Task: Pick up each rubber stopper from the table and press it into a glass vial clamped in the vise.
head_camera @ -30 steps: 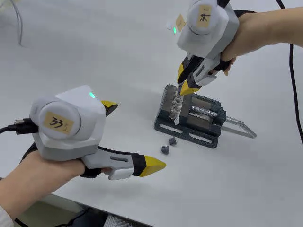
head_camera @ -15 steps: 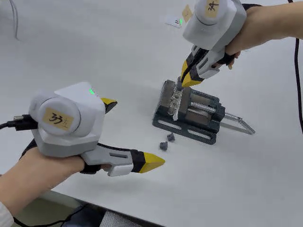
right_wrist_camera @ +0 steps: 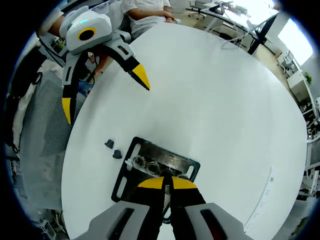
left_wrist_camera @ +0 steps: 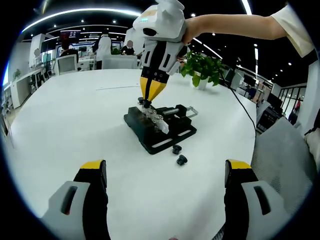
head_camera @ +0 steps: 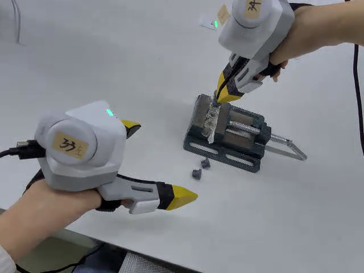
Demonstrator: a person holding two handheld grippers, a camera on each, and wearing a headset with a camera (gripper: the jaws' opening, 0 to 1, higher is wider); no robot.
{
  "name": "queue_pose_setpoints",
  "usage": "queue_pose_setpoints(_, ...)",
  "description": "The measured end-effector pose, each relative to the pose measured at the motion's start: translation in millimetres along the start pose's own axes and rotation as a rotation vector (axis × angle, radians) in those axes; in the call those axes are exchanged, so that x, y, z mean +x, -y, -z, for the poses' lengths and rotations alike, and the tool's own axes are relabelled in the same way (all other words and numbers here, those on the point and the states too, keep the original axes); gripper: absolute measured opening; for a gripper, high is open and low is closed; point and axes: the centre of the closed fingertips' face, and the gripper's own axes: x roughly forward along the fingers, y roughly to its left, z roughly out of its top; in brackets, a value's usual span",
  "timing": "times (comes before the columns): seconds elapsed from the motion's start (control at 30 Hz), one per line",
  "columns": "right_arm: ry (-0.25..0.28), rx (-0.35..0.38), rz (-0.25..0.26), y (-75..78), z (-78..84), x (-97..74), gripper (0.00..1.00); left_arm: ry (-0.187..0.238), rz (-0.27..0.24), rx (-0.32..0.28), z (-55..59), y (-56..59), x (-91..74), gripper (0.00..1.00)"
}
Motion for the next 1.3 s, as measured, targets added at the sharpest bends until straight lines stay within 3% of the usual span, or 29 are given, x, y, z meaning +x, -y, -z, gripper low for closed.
queue_pose_setpoints(0.3, 0.015, -0.022, -0.004, -2.1, -1.1, 0.2, 0.00, -0.002, 0.008, -0.011, 2.9, 1.1, 4.6, 0.98)
queue_pose_setpoints(0.6, 0.049, 0.027, -0.025, 2.5, -1.5, 2.1, 0.00, -0.004, 0.016, -0.021, 2.9, 0.5, 8.1, 0.98)
queue_pose_setpoints(1.07, 0.040, 0.052, -0.049, 1.8, 0.2, 5.2, 0.00, 0.012, 0.007, -0.037, -3.6, -8.3, 14.1, 0.97)
queue_pose_setpoints(1.3, -0.010, 0.031, -0.043, -2.2, -5.0, 6.0, 0.00, 0.014, 0.008, -0.038, -4.3, -8.6, 16.4, 0.97)
